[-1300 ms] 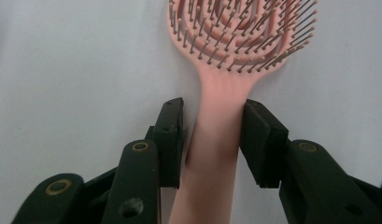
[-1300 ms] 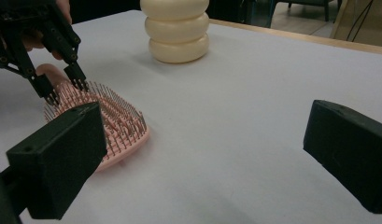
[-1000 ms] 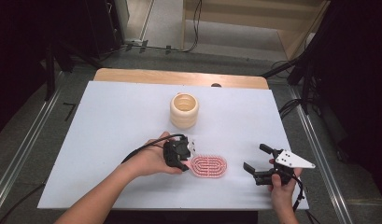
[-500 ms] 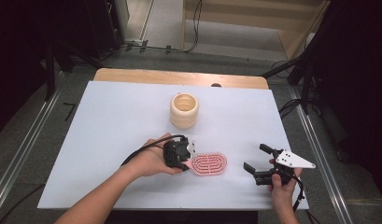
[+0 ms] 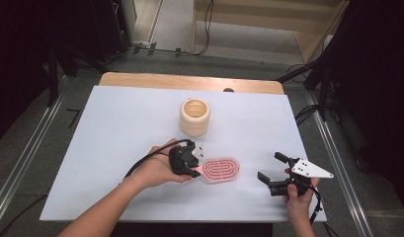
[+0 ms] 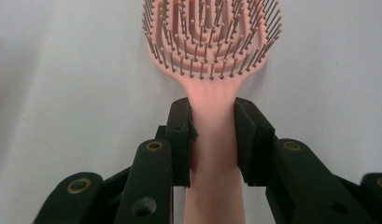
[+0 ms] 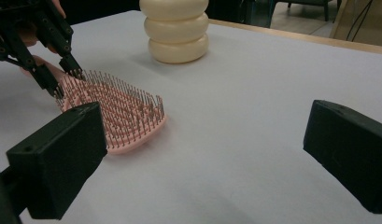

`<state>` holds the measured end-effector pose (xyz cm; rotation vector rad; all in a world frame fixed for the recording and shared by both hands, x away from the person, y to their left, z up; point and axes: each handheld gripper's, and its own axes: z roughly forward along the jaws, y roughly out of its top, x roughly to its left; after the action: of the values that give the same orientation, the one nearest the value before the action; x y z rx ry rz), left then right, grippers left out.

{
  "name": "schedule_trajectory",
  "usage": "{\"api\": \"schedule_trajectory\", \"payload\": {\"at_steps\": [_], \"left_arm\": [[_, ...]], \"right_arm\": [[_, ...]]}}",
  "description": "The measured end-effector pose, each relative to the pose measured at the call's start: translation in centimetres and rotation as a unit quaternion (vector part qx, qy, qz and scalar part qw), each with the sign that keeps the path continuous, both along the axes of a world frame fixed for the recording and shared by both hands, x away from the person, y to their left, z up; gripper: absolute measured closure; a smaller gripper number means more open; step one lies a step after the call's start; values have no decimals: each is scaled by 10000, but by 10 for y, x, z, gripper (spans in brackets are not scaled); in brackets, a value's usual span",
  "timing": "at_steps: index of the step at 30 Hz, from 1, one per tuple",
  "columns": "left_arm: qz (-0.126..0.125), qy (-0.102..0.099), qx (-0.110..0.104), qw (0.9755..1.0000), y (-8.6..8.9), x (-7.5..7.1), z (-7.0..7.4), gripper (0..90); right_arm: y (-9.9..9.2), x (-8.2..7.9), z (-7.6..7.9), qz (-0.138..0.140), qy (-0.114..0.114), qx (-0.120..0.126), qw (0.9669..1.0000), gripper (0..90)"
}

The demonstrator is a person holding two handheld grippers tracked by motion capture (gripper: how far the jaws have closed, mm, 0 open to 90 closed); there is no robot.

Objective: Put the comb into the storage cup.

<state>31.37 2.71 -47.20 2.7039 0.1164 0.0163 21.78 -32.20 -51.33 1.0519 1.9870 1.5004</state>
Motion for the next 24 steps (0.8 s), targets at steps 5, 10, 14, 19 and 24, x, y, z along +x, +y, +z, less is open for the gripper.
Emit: {"api": "schedule_trajectory", "payload": {"at_steps": [5, 10, 14, 19, 24], "left_arm": [[-78, -138, 222, 9996, -3, -2, -8, 698], [-35, -187, 247, 9995, -6, -2, -7, 673], [-44, -197, 277, 9994, -13, -3, -8, 608], [-71, -58, 403, 9991, -17, -1, -8, 651], [-45, -87, 475, 9988, -18, -4, -7, 699]], "right_arm": [[0, 0, 0, 4, 2, -2, 10000, 0], [0, 0, 0, 9, 9, -1, 10000, 0], [1, 0, 0, 11, 15, -3, 10000, 0], [1, 0, 0, 11, 16, 4, 10000, 0], [0, 0, 0, 13, 15, 6, 10000, 0]]}}
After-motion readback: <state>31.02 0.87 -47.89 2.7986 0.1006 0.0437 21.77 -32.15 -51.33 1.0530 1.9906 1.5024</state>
